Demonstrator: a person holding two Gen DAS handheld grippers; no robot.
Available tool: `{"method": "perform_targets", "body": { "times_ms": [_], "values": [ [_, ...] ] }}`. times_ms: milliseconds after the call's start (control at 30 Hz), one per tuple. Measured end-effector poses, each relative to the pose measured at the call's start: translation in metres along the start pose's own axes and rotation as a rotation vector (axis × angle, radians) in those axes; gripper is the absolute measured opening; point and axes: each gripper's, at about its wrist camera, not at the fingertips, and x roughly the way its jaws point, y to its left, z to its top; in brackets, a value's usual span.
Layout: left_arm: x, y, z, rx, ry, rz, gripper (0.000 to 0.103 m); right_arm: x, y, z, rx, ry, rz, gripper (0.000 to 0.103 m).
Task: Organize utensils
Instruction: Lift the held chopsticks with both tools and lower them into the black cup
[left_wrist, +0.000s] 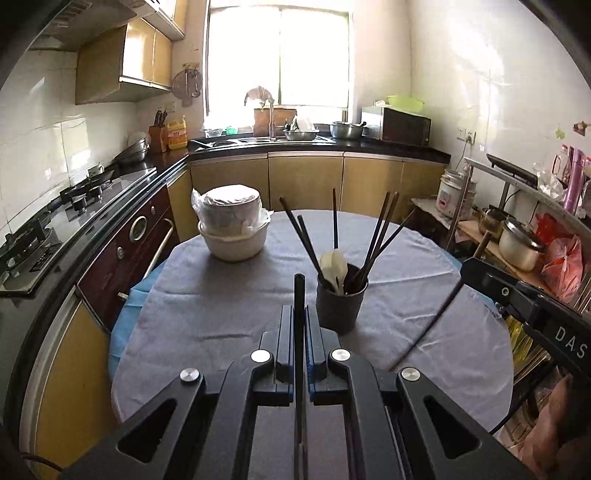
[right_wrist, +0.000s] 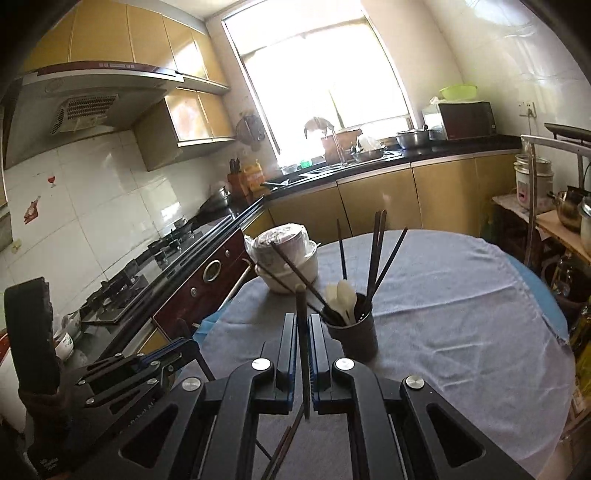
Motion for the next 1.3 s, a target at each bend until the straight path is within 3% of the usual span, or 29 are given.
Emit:
{"method": "perform_targets", "body": {
  "times_ms": [567, 1300],
  "values": [
    [0.011, -0.012, 0.053, 0.038, -0.04, -0.027, 0.005, 0.001, -0.004, 0.06, -0.087, -0.043, -0.072, 0.006],
    [0.04, -0.006, 0.131, 0.032, -0.08, -0.081, 0.005, 0.049, 0.008, 0.14, -0.16, -0.062, -0.121, 0.006]
  ]
}}
